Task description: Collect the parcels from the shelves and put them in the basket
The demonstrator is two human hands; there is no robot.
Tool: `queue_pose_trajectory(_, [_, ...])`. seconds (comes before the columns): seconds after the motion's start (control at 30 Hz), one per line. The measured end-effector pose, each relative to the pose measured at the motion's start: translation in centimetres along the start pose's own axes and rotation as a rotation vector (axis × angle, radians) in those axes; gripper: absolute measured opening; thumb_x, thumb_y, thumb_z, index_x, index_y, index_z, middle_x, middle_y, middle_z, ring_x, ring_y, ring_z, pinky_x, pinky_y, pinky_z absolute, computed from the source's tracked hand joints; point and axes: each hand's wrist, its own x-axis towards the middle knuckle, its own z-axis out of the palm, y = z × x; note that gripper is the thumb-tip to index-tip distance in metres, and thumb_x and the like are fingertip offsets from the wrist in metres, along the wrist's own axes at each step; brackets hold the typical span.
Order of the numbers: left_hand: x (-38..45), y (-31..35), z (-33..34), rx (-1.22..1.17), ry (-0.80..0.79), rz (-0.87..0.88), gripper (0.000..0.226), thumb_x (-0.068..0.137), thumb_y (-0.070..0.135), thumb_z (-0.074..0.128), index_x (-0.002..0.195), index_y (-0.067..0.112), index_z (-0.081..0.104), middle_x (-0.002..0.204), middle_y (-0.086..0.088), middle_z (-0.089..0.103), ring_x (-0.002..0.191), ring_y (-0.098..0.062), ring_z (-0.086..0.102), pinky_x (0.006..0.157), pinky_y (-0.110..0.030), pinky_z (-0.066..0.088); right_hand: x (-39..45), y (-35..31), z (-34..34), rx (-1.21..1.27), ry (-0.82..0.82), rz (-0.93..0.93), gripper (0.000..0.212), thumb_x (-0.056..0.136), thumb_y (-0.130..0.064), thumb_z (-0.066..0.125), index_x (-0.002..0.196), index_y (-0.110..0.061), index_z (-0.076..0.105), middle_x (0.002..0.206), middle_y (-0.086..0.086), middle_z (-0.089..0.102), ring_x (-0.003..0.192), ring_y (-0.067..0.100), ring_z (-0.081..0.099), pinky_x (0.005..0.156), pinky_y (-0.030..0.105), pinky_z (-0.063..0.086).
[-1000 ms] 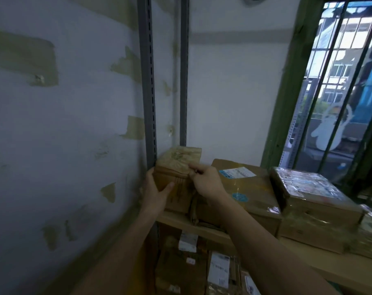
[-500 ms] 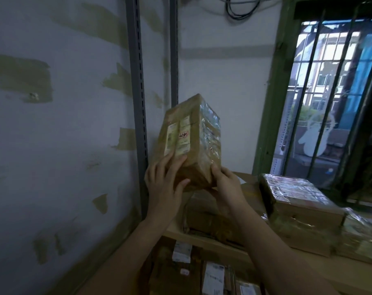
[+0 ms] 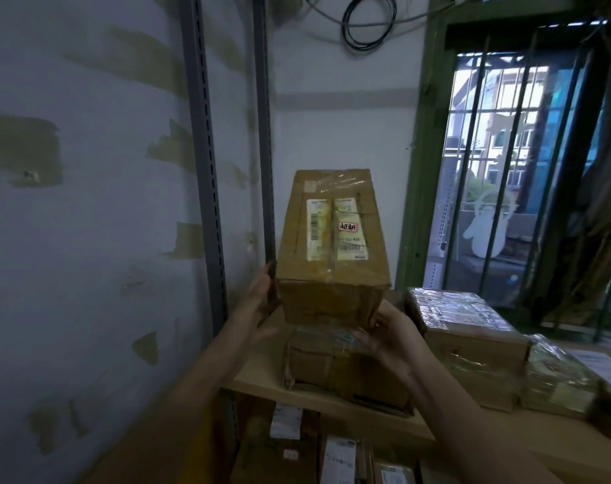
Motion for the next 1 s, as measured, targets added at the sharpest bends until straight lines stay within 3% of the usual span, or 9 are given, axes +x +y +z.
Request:
queue_pose_trajectory(0.1, [-0.6,-0.3,0.8,-0.21,-0.089,-0.1,0.054,0.081,0.069,0.046,0.129,0.044,0.051,0.142,0.001,0.053,0.13,-0.024,0.051,0.107,-0.065,0.039,-0.7,-0.2,-0.5,-0.086,-0.067,-0.029,0.032,0.104,-0.006,0.041,0.125,-0.011,0.065,0.123,0.013,0.07,0.102,0.024,0.072,0.07,0.033,0.06])
queue_pose_trajectory(0.23, [-0.3,-1.2,0.6,-0.182,-0.075,-0.085,0.107,0.048,0.076,0.082,0.14,0.028,0.053,0.135,-0.007,0.064,0.122,-0.029,0.062,0.095,-0.054,0.054,-2.0,-0.8,-0.8,-0.256,-0.165,-0.07,0.034,0.102,-0.003,0.041,0.126,-0.013,0.064,0.122,0.013,0.07,0.111,0.029,0.068,0.08,0.041,0.061])
queue_pose_trajectory(0.3, [-0.1,-1.3,0.3,-0.177,-0.055,-0.056,0.115,0.041,0.071,0.088,0.141,0.025,0.053,0.128,-0.007,0.068,0.114,-0.026,0.067,0.084,-0.044,0.059,-2.2,-1.1,-1.1,-0.383,-0.162,-0.104,0.032,0.102,-0.008,0.045,0.124,-0.018,0.067,0.12,0.011,0.071,0.113,0.032,0.067,0.095,0.051,0.055])
queue_pose_trajectory(0.4, [0.0,-1.6,0.3,-0.133,-0.022,0.014,0.104,0.057,0.055,0.084,0.148,0.024,0.044,0.127,-0.009,0.068,0.111,-0.026,0.069,0.076,-0.034,0.06,-2.3,-1.6,-0.7,-0.584,-0.081,-0.176,0.036,0.098,-0.036,0.055,0.133,-0.041,0.057,0.123,-0.002,0.068,0.109,0.02,0.066,0.098,0.053,0.049])
queue_pose_trajectory(0.5, [0.1,-2.0,0.7,-0.127,-0.004,0.05,0.091,0.067,0.045,0.074,0.15,0.025,0.042,0.13,-0.01,0.067,0.108,-0.024,0.07,0.074,-0.03,0.06,-2.4,-2.1,0.3,-0.556,-0.192,-0.199,0.054,0.091,-0.068,0.048,0.142,-0.05,0.042,0.139,-0.011,0.058,0.126,0.019,0.058,0.095,0.05,0.052])
queue_pose_trajectory(0.57, [0.1,-2.0,0.8,-0.148,-0.001,0.052,0.083,0.072,0.044,0.07,0.148,0.025,0.044,0.129,-0.009,0.067,0.105,-0.021,0.071,0.071,-0.029,0.06,-2.8,-2.2,0.9,-0.562,-0.252,-0.237,0.054,0.091,-0.067,0.046,0.141,-0.048,0.043,0.131,-0.017,0.064,0.119,0.013,0.063,0.088,0.04,0.058])
queue_pose_trajectory(0.7, [0.2,-2.0,0.4,-0.183,-0.005,0.021,0.089,0.063,0.055,0.072,0.144,0.025,0.049,0.128,-0.008,0.068,0.109,-0.023,0.069,0.073,-0.035,0.06,-2.8,-1.8,0.9,-0.613,-0.241,-0.274,0.08,0.073,-0.072,0.067,0.145,-0.051,0.038,0.139,-0.007,0.059,0.121,0.02,0.063,0.1,0.055,0.051])
queue_pose_trajectory(0.83, [0.2,-2.2,0.1,-0.169,-0.027,-0.007,0.072,0.075,0.048,0.062,0.143,0.025,0.049,0.131,-0.009,0.065,0.113,-0.027,0.067,0.078,-0.041,0.06,-2.8,-1.3,0.9,-0.601,-0.225,-0.288,0.072,0.081,-0.064,0.064,0.145,-0.045,0.041,0.134,-0.005,0.063,0.118,0.023,0.065,0.098,0.054,0.052])
queue_pose_trajectory(1.0, [-0.1,-2.0,-0.4,-0.087,-0.059,0.001,0.078,0.072,0.053,0.062,0.145,0.03,0.045,0.131,-0.003,0.064,0.112,-0.021,0.067,0.079,-0.038,0.06,-2.9,-0.6,1.1,-0.603,-0.203,-0.283,0.06,0.089,-0.062,0.056,0.144,-0.044,0.043,0.129,-0.013,0.066,0.115,0.012,0.066,0.1,0.048,0.049])
